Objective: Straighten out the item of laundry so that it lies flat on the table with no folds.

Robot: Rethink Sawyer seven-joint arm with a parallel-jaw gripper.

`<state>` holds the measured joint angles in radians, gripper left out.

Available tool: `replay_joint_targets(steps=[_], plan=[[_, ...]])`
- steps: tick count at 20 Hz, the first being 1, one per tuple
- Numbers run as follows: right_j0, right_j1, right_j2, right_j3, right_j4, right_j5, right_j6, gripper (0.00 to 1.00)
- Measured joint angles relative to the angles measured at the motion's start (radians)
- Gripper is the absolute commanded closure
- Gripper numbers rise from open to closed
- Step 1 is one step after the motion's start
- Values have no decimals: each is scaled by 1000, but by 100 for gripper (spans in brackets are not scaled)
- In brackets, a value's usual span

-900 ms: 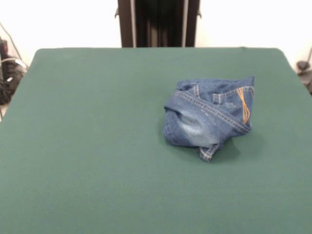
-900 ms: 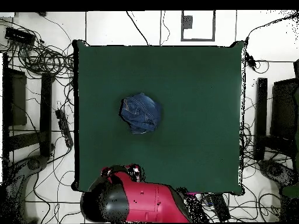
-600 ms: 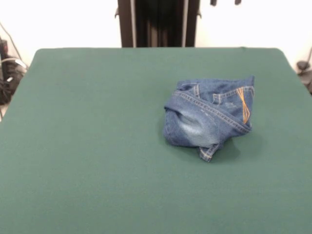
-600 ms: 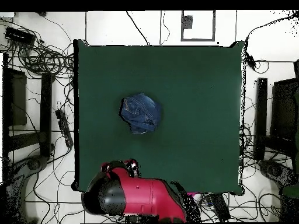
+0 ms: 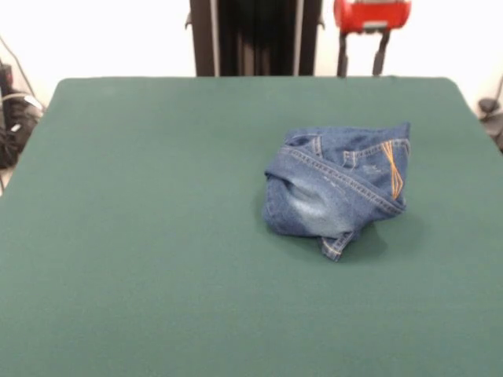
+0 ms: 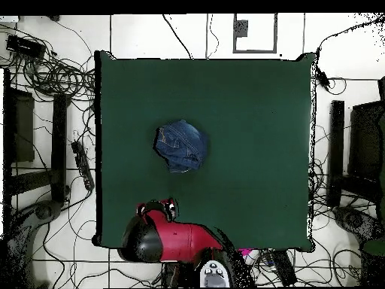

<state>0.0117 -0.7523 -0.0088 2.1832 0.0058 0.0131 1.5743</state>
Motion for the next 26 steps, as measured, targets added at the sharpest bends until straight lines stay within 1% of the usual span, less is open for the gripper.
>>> replay_joint_targets(steps=[3, 5, 7, 11, 16, 20, 26], plan=[[-1, 84, 0, 0, 2, -80, 0, 0], [-1, 125, 0, 0, 4, -113, 0, 0], [-2, 155, 0, -1, 7, -126, 0, 0], [-5, 185, 1, -1, 19, -126, 0, 0], [3, 171, 1, -1, 46, -126, 0, 0], [18, 132, 1, -1, 86, -120, 0, 0], [18, 75, 1, -30, 134, -60, 0, 0]])
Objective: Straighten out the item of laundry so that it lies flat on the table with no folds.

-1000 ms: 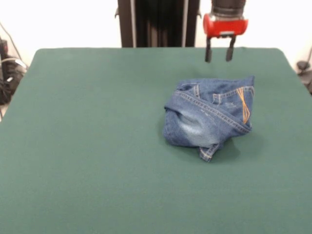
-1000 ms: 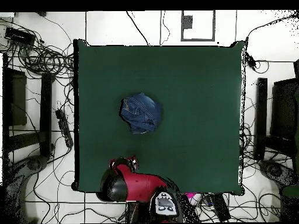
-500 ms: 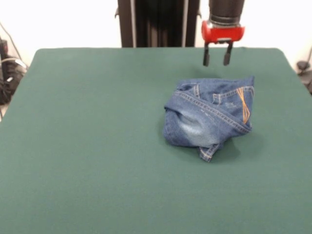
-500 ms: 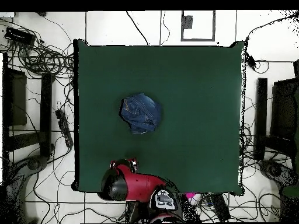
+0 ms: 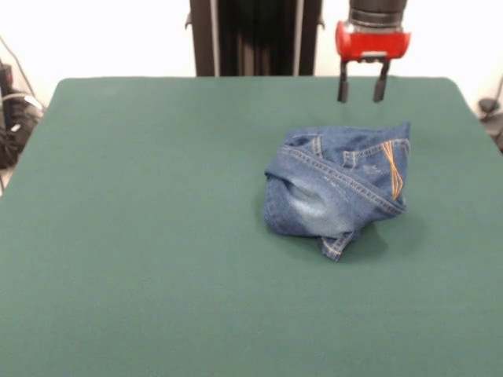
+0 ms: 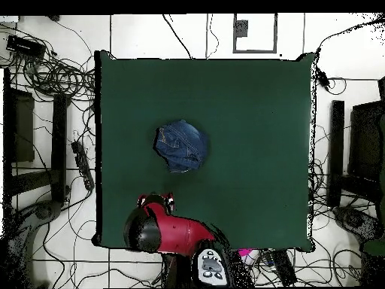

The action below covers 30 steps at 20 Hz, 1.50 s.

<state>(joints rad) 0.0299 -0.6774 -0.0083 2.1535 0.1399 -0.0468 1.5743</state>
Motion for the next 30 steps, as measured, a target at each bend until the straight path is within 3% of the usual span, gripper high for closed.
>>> replay_joint_targets(steps=[13, 30], plan=[[5, -32, 0, -83, 44, 108, 0, 0], [104, -36, -46, -158, 55, 192, 0, 0]])
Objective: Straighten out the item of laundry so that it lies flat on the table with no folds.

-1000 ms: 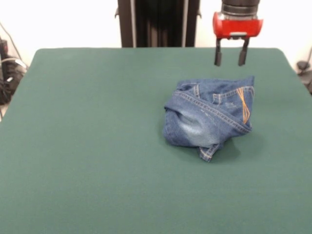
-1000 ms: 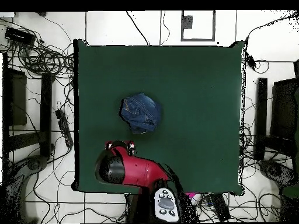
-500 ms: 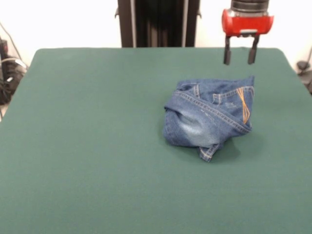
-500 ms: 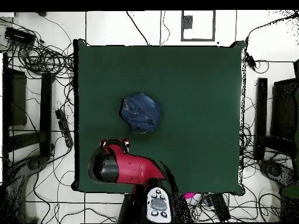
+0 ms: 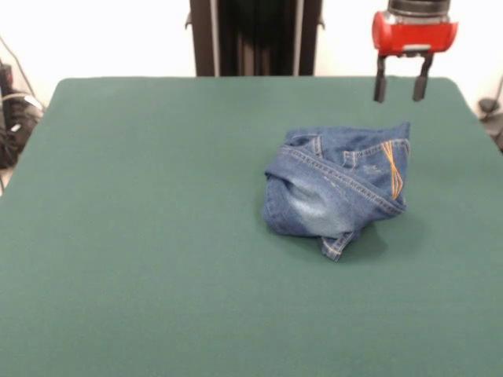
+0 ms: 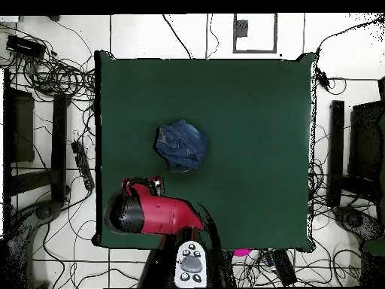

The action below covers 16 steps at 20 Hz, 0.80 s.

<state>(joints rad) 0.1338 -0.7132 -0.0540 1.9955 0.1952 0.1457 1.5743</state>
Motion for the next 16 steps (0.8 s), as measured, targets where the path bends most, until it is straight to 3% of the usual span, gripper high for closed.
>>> replay_joint_targets(steps=[7, 16], plan=[[50, 24, -51, -107, 39, 68, 0, 0], [49, 77, -75, -258, 77, 142, 0, 0]])
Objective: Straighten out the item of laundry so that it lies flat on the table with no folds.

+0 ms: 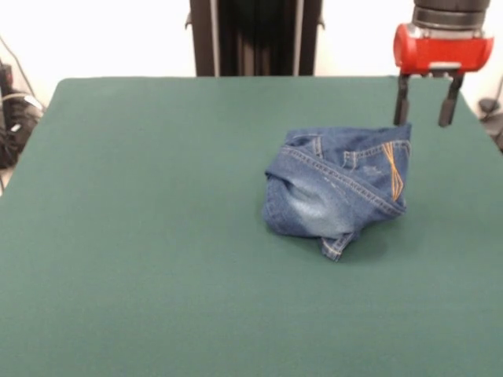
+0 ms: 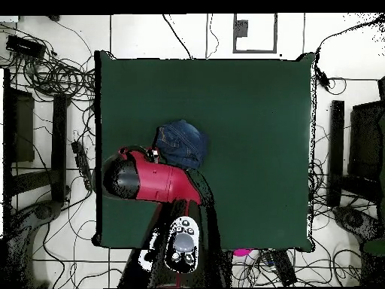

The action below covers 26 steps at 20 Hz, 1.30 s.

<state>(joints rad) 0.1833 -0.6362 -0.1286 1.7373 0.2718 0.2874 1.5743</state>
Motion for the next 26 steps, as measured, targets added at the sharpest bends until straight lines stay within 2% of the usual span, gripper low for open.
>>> replay_joint_targets(steps=[26], plan=[[-13, 15, -1, -77, 17, 16, 0, 0]])
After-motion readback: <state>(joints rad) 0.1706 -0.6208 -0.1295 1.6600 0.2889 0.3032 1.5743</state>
